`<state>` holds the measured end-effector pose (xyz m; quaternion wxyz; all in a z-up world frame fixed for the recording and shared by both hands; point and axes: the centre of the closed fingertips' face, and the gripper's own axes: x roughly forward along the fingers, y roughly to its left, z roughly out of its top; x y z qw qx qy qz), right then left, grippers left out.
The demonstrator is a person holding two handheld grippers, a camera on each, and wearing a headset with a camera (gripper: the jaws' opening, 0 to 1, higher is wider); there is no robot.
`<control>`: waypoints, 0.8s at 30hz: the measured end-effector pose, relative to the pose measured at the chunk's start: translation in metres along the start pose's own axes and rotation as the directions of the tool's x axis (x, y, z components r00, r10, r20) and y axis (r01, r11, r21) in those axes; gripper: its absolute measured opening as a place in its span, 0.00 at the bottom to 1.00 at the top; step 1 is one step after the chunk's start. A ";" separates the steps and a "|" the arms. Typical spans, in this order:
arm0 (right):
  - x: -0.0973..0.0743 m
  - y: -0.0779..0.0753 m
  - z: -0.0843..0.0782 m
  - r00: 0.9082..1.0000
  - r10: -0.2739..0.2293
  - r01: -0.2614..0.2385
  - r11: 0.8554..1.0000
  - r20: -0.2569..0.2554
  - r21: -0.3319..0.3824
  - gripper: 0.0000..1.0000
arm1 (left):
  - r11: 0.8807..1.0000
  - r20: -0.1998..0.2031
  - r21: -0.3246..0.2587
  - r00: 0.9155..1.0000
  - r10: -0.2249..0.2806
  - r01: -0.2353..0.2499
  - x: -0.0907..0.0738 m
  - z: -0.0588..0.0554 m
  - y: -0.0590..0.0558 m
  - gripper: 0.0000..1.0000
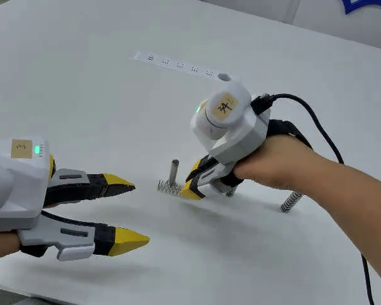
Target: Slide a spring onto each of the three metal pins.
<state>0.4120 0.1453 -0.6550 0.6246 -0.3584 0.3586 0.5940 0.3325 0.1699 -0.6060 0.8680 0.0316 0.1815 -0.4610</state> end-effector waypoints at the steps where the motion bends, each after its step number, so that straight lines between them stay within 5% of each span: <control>1: 0.001 0.000 0.000 1.000 0.002 -0.002 1.000 0.001 0.002 0.15 | 1.000 -0.001 -0.001 1.000 0.000 0.000 0.000 0.000 0.000 0.53; 15: 0.009 0.001 -0.006 1.000 0.012 -0.012 1.000 -0.018 -0.016 0.12 | 1.000 -0.010 -0.008 1.000 0.004 -0.004 0.000 -0.003 0.001 0.52; 24: -0.005 0.017 -0.006 0.999 0.037 -0.038 0.999 -0.016 -0.027 0.12 | 1.000 -0.020 -0.002 1.000 0.003 -0.003 0.002 -0.005 0.000 0.52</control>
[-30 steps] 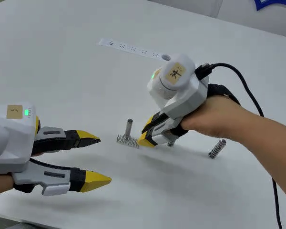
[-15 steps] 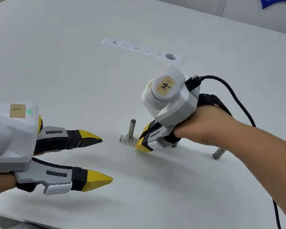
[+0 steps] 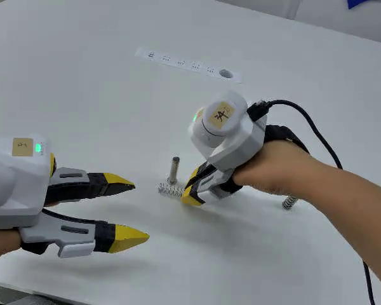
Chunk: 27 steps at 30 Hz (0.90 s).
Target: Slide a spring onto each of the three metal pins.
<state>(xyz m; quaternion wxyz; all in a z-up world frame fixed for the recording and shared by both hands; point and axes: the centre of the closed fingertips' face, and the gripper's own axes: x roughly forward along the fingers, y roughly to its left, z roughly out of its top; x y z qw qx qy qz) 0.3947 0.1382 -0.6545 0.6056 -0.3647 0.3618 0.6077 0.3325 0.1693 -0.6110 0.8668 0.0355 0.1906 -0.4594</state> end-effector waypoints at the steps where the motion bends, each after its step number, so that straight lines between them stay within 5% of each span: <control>1: -0.003 0.003 0.001 1.000 0.002 -0.002 1.000 0.002 -0.006 0.12 | 1.000 -0.002 0.002 1.000 -0.002 0.002 0.001 0.000 0.000 0.51; 18: -0.048 0.053 0.024 0.997 0.071 -0.069 0.995 0.025 -0.071 0.12 | 0.990 -0.065 0.114 0.995 -0.073 0.080 0.019 0.005 -0.017 0.47; 27: -0.055 0.069 0.032 0.996 0.093 -0.091 0.991 0.013 -0.100 0.12 | 0.972 -0.081 0.201 0.991 -0.105 0.119 0.020 0.009 -0.024 0.28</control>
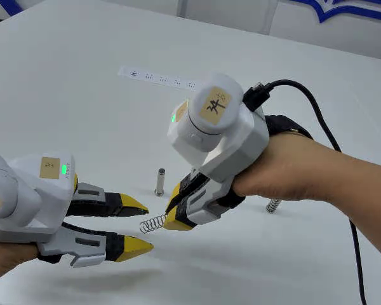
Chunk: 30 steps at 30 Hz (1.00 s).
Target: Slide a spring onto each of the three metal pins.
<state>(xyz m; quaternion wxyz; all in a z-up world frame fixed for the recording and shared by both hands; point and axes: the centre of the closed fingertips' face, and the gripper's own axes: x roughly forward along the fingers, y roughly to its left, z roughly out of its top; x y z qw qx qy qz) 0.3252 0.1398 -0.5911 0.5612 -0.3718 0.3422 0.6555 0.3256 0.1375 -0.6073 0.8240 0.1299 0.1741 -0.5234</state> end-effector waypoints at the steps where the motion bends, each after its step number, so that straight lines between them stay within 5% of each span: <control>1: 0.000 0.001 0.000 1.000 0.002 -0.002 1.000 -0.001 0.000 0.12 | 1.000 0.000 0.004 1.000 -0.002 0.002 0.000 0.000 0.000 0.26; 9: -0.003 0.005 0.008 1.000 0.005 -0.005 1.000 0.017 -0.015 0.12 | 0.999 0.001 0.037 1.000 -0.021 0.021 0.002 0.003 -0.004 0.12; 19: -0.008 0.005 0.024 0.995 -0.013 0.018 0.999 0.096 -0.047 0.13 | 1.000 0.036 0.018 0.999 -0.015 0.015 -0.001 0.010 -0.003 0.11; 30: -0.007 0.004 0.023 0.995 -0.018 0.024 0.998 0.100 -0.051 0.14 | 1.000 0.078 -0.007 0.997 -0.002 0.003 -0.002 0.018 -0.003 0.10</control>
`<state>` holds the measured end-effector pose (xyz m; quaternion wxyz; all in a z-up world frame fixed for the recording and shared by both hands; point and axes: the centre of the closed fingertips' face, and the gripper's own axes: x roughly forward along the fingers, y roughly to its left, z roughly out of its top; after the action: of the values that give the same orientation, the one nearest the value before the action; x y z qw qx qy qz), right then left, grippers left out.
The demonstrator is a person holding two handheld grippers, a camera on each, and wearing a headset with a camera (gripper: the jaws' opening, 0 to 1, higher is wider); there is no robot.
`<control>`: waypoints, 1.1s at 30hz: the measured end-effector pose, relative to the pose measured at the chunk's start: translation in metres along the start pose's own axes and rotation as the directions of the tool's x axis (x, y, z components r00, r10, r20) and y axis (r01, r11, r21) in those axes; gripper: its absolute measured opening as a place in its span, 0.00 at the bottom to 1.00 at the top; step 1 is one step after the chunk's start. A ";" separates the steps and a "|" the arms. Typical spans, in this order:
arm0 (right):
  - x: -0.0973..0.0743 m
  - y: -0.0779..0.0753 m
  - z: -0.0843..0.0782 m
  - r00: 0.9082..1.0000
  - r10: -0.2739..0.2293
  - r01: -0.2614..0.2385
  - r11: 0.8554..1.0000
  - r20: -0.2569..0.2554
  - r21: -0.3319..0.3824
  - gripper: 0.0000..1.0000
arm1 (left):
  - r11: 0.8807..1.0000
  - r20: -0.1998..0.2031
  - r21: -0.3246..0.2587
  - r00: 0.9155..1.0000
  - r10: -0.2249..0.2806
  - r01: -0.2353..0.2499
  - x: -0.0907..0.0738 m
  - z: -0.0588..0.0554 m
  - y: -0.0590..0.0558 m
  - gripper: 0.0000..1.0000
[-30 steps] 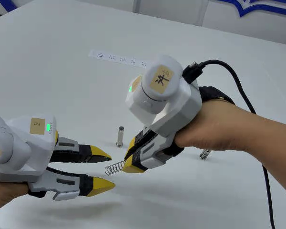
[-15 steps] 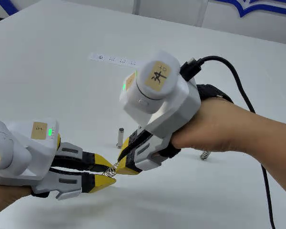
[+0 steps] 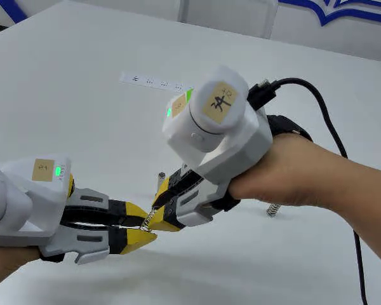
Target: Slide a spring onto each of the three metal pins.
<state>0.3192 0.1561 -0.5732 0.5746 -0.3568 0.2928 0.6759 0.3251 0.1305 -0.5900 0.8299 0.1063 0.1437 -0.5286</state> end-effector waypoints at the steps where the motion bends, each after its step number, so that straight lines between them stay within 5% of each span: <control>1: 0.001 0.000 0.000 1.000 0.001 -0.001 1.000 -0.002 -0.001 0.14 | 1.000 0.005 -0.001 1.000 0.000 0.000 0.000 0.001 0.000 0.10; 10: -0.001 -0.003 0.004 1.000 -0.001 0.001 1.000 0.007 0.011 0.12 | 0.999 0.066 -0.049 0.998 0.015 -0.012 -0.003 0.006 0.004 0.11; 22: 0.000 -0.004 0.008 1.000 -0.003 0.003 1.000 -0.004 0.008 0.12 | 0.999 0.070 -0.034 0.997 0.011 -0.009 -0.001 0.007 0.004 0.12; 33: -0.011 -0.020 -0.012 0.999 -0.035 0.037 0.998 -0.031 0.041 0.12 | 0.995 0.057 -0.089 0.997 0.058 -0.053 -0.010 -0.003 0.011 0.24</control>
<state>0.3415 0.1436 -0.5702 0.5895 -0.3600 0.3090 0.6538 0.3306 0.1450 -0.5888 0.8521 0.0582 0.1389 -0.5013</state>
